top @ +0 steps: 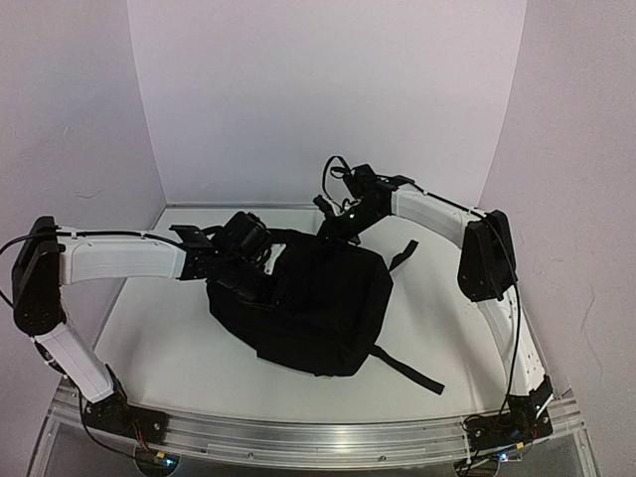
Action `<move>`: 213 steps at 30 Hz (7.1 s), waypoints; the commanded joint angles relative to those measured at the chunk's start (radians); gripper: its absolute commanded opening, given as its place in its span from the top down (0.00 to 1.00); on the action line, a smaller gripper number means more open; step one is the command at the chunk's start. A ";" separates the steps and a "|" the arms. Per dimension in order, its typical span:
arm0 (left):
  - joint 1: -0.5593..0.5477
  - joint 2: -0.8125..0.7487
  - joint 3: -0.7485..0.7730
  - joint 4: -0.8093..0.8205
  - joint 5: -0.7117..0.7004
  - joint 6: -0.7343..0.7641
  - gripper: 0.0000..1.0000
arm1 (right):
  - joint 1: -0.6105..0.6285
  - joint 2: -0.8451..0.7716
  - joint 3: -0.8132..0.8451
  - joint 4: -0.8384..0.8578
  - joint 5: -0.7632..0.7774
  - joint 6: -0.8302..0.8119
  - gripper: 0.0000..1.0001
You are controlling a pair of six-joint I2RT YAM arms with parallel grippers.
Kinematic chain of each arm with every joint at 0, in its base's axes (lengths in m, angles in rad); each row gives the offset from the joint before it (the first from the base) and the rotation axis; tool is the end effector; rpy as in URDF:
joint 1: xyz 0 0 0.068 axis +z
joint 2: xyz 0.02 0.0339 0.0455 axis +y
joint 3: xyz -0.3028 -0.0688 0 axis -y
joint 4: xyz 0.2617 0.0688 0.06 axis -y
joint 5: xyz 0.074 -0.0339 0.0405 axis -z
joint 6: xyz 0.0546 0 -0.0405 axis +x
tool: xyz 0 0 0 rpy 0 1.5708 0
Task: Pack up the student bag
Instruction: Zip the student bag at the center of the board, then adjust the student bag at the center of the board.
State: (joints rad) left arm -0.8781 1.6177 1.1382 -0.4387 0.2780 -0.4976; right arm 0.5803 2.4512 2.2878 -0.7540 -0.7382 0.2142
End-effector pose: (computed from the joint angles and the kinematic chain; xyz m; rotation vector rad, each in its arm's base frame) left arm 0.2253 -0.2950 0.2480 0.6308 2.6050 -0.8646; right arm 0.4741 0.3547 0.2321 -0.7918 2.4433 1.2422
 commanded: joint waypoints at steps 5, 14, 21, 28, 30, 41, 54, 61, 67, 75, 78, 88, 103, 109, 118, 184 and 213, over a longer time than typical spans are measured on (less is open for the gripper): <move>-0.043 0.060 0.137 -0.192 0.087 0.022 0.83 | -0.097 -0.068 0.051 0.205 0.007 0.021 0.98; 0.038 0.047 0.345 -0.273 -0.019 -0.032 0.34 | -0.096 -0.202 -0.095 0.200 -0.057 -0.027 0.30; 0.211 0.065 0.321 -0.321 -0.021 -0.129 0.27 | -0.097 -0.282 -0.248 0.172 -0.040 -0.116 0.31; 0.217 0.164 0.315 -0.316 0.076 -0.098 0.40 | -0.083 -0.254 -0.284 0.157 -0.117 -0.060 0.39; 0.217 0.187 0.311 -0.307 0.093 -0.088 0.43 | -0.068 -0.260 -0.308 0.138 -0.111 -0.075 0.39; 0.216 0.292 0.398 -0.399 0.146 0.059 0.84 | -0.055 -0.324 -0.514 0.000 0.294 -0.385 0.41; 0.560 0.393 0.705 -0.406 0.051 0.078 0.30 | -0.211 -0.166 -0.013 -0.048 0.320 -0.356 0.22; 0.620 0.623 0.977 -0.498 0.114 0.145 0.22 | -0.211 -0.417 -0.409 -0.047 0.263 -0.322 0.10; 0.608 0.658 0.911 -0.432 0.318 0.183 0.23 | -0.222 -0.547 -0.683 -0.058 0.232 -0.319 0.12; 0.510 0.484 0.499 -0.320 0.418 0.206 0.73 | -0.236 -0.471 -0.737 -0.071 0.215 -0.352 0.33; 0.444 0.356 0.297 -0.264 0.423 0.181 0.92 | -0.255 -0.351 -0.600 -0.067 0.246 -0.358 0.47; 0.420 -0.015 0.016 -0.107 0.146 -0.186 0.78 | -0.256 -0.179 -0.408 -0.076 0.176 -0.350 0.55; 0.412 -0.043 -0.371 0.310 0.194 -0.530 0.32 | -0.255 -0.229 -0.524 -0.064 0.100 -0.325 0.47; 0.355 0.065 -0.265 0.473 0.263 -0.494 0.66 | -0.251 -0.250 -0.562 -0.065 0.074 -0.338 0.46; 0.334 -0.054 0.180 0.366 0.178 -0.326 1.00 | -0.250 -0.301 -0.587 -0.068 0.065 -0.381 0.42; 0.279 -0.024 -0.097 0.036 0.101 -0.364 1.00 | -0.329 -0.261 -0.432 -0.116 0.006 -0.357 0.23; 0.353 -0.189 0.050 -0.131 0.015 -0.289 0.00 | -0.270 -0.338 -0.539 -0.108 -0.068 -0.301 0.14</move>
State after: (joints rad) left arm -0.7180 1.4315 1.1908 -0.5632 0.3934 -0.7424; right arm 0.2733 2.1727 1.7721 -0.8585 -0.7581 -0.1124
